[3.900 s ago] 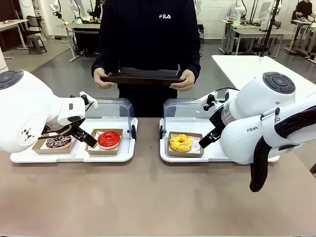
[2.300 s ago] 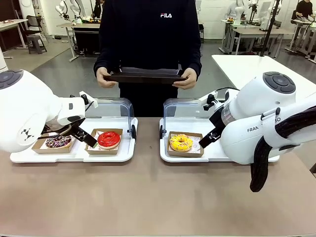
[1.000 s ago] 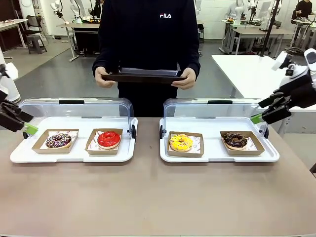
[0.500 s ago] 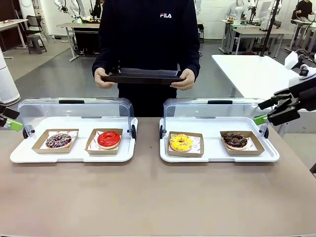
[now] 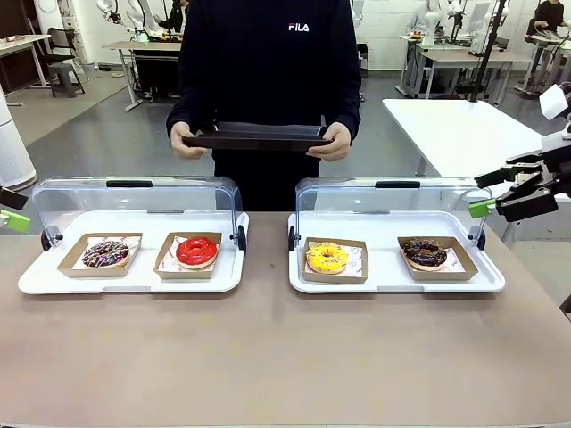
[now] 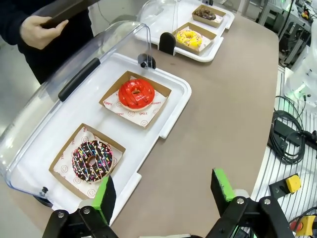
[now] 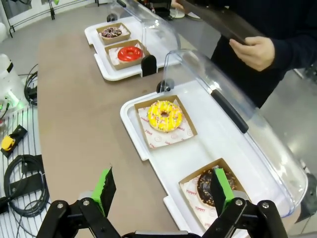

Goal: Provide the desired donut to the person.
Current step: Pick up and lift the Paper togo box containing the Donut pointed at by the person.

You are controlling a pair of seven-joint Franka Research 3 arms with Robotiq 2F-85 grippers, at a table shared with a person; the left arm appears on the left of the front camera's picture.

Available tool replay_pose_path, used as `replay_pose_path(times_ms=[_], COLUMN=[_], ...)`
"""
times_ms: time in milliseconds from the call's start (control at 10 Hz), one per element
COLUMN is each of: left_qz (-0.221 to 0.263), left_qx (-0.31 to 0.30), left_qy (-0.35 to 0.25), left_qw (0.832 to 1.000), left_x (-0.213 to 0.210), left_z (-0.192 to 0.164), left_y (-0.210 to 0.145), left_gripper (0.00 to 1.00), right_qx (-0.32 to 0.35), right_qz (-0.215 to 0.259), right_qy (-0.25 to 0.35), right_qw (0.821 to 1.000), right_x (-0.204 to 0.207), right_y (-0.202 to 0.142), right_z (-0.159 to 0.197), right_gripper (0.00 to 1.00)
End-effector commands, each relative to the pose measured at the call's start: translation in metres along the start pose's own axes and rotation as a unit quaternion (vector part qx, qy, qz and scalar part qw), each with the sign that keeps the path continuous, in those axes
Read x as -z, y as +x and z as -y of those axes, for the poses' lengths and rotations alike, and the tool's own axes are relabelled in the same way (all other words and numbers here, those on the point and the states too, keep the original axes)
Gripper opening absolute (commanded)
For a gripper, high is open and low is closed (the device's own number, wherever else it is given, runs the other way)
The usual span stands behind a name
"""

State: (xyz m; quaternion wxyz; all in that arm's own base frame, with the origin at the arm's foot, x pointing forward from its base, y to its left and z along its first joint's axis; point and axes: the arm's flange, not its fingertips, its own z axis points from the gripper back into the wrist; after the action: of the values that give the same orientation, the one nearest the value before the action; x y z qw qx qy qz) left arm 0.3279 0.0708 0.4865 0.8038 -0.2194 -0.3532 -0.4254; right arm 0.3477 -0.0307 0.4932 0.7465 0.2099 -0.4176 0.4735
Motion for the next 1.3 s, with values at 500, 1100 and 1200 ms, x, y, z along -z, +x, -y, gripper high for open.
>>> replay_pose_path(times_ms=[500, 1100, 1200], left_qz=[0.048, 0.029, 0.029], left_qx=[0.02, 0.014, 0.014], left_qy=[0.014, 0.005, 0.005], left_qw=[0.999, 0.999, 0.999], left_x=[0.02, -0.004, -0.004], left_z=[0.043, 0.0, 0.0], left_y=[-0.029, 0.003, 0.003], left_gripper=[1.0, 1.0, 1.0], right_qx=[-0.048, -0.034, -0.034], right_qz=[0.016, 0.003, 0.003], right_qy=[-0.011, -0.004, -0.004], right_qw=[0.999, 0.999, 0.999], right_x=[0.007, 0.001, 0.001], right_y=[0.001, 0.009, 0.009], right_z=[-0.013, -0.006, -0.006], right_gripper=[1.0, 1.0, 1.0])
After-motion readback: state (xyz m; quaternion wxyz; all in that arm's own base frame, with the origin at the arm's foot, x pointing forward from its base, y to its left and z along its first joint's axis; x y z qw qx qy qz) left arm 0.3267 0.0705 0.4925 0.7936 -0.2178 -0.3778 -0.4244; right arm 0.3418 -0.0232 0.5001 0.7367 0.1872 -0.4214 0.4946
